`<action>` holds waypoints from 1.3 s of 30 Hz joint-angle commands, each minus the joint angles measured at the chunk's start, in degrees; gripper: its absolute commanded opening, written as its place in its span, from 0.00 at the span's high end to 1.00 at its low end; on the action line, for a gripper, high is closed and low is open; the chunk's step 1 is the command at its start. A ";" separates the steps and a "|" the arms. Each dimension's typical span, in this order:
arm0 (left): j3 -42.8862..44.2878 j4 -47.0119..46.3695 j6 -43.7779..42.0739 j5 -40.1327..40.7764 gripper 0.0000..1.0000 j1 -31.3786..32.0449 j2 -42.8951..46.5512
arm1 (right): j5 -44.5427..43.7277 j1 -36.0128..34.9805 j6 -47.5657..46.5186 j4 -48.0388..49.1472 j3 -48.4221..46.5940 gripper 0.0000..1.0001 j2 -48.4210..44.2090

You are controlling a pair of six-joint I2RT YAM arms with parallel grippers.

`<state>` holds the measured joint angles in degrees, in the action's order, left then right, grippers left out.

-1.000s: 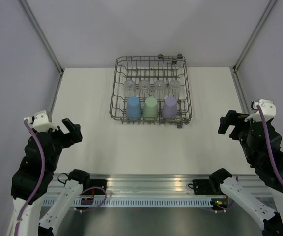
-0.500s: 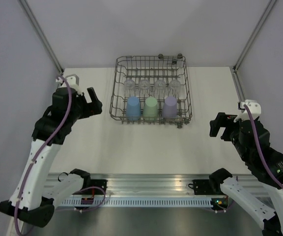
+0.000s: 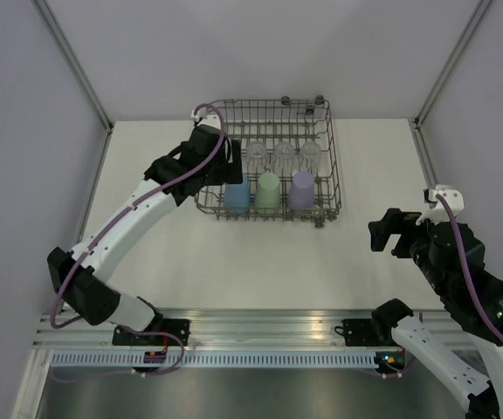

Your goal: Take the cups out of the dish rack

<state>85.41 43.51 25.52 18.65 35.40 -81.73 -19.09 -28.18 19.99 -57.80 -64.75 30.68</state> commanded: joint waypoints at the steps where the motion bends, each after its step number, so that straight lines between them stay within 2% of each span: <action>1: 3.71 -4.22 -1.08 2.70 0.00 0.20 -4.04 | 1.07 -0.20 0.84 -1.26 -0.82 0.02 -1.32; 9: 8.19 -5.19 -3.98 2.35 0.03 0.11 -14.05 | 0.90 -0.29 0.67 -3.90 -0.64 0.02 -3.52; 20: 9.96 -5.89 -4.95 2.61 0.08 0.11 -21.79 | 0.55 -0.20 -0.39 -5.83 -2.40 0.02 -4.05; 30: 7.76 -5.63 -4.77 6.04 0.09 0.11 -23.21 | 0.90 -0.29 -0.56 -6.10 -2.40 0.02 -4.05; 39: 6.09 -5.62 -4.25 4.20 0.16 0.02 -24.00 | 1.60 -0.20 -0.48 -5.39 -1.78 0.02 -3.96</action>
<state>92.16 39.07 22.57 22.52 35.44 -105.34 -17.80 -28.18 19.79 -63.24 -65.84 26.98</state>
